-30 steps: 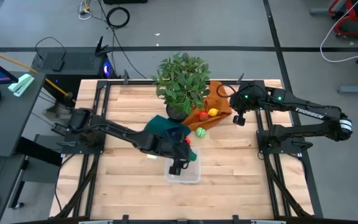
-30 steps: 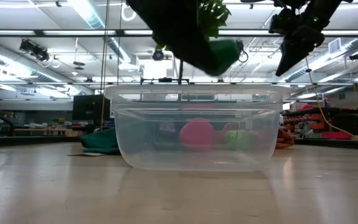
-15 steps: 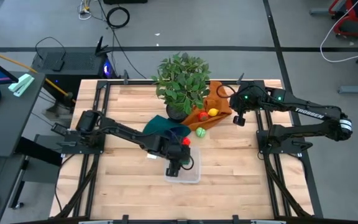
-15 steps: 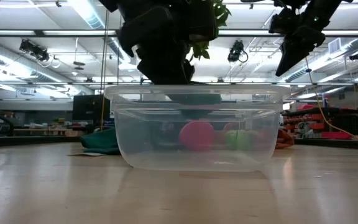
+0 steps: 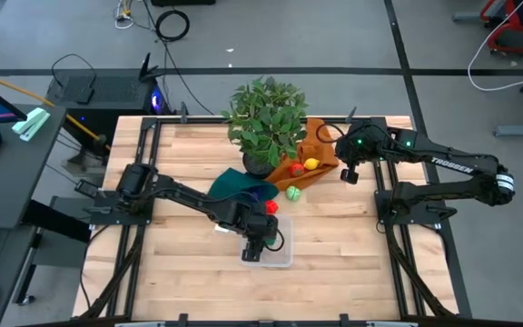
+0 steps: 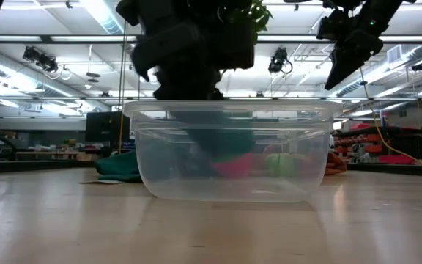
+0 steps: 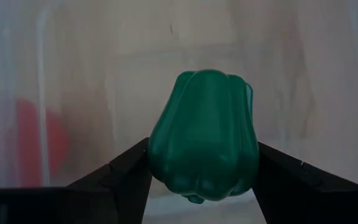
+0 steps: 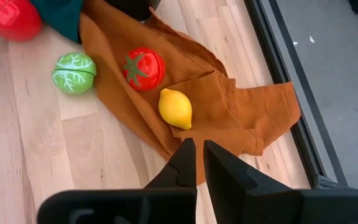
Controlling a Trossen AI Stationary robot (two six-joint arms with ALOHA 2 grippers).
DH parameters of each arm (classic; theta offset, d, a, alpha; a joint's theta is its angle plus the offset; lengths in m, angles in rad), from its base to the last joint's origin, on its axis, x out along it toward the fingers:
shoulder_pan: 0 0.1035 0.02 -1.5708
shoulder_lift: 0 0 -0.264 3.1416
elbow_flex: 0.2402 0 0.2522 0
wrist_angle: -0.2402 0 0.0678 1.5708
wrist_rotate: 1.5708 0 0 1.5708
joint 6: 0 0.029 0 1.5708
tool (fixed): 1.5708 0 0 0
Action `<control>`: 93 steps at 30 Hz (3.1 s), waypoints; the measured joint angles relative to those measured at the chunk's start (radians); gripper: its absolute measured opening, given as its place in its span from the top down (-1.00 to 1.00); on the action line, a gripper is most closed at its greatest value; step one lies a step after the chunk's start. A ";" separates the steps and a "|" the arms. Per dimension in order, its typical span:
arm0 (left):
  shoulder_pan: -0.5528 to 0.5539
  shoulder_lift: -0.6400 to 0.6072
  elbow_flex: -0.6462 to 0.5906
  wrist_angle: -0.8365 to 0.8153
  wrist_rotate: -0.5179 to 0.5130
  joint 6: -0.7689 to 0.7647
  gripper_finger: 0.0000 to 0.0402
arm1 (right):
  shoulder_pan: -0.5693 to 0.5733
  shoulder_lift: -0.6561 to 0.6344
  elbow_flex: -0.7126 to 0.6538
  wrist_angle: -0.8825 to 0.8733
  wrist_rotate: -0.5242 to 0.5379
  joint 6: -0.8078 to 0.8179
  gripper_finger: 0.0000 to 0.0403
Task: Pick and placing Produce into tupperware
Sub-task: Put the bell pepper into the transparent bin, then put the lemon into the transparent bin
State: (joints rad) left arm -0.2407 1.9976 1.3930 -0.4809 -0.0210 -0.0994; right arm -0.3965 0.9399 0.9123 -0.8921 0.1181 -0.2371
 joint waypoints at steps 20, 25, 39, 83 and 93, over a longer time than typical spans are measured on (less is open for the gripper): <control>0.000 0.041 0.000 0.019 0.043 -0.003 -0.20 | 0.000 0.000 0.000 0.001 0.000 0.000 1.00; 0.000 0.040 0.000 0.022 0.043 -0.003 -0.25 | 0.000 0.000 0.000 0.001 0.000 0.000 1.00; 0.000 0.034 0.000 0.030 0.041 0.013 -0.27 | 0.000 0.000 0.000 0.000 0.000 0.000 1.00; 0.002 -0.008 0.039 -0.109 0.014 0.036 -0.21 | 0.000 0.000 0.000 -0.013 -0.001 0.010 1.00; 0.000 -0.014 0.040 -0.113 0.014 0.058 -0.16 | 0.000 0.000 0.000 -0.013 0.000 0.012 1.00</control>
State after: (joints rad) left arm -0.2406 1.9838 1.4326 -0.5937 -0.0067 -0.0410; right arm -0.3962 0.9398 0.9119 -0.9051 0.1177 -0.2254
